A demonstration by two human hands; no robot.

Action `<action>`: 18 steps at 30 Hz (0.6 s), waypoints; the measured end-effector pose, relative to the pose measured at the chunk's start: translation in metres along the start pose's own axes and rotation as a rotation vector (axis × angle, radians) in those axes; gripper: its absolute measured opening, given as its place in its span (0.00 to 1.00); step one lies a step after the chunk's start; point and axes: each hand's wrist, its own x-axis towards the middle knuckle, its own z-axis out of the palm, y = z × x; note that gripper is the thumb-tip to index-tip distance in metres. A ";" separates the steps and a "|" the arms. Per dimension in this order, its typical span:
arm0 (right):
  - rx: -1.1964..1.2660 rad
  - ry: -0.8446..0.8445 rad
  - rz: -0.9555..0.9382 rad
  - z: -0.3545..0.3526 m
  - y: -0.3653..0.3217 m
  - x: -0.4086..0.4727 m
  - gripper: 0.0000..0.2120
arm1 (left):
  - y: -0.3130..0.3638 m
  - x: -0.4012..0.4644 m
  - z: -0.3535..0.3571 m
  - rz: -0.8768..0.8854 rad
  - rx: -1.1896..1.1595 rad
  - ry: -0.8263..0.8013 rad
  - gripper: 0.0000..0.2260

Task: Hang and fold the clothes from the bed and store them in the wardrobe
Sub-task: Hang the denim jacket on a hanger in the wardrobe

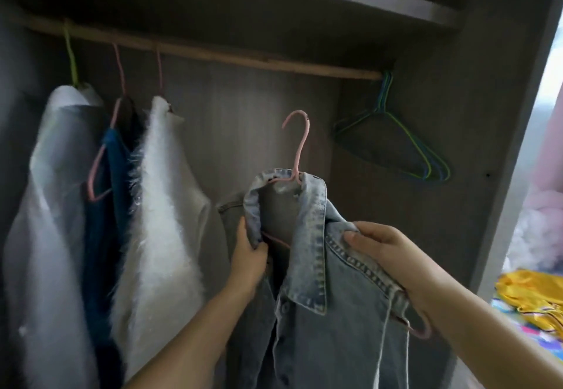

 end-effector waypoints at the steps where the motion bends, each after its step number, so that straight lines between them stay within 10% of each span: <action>1: 0.024 -0.002 -0.008 0.007 -0.010 0.010 0.09 | 0.005 0.002 -0.004 0.014 -0.005 0.003 0.28; 18: 0.251 0.107 -0.051 0.167 -0.149 0.205 0.09 | 0.109 0.031 -0.077 0.282 0.018 -0.078 0.20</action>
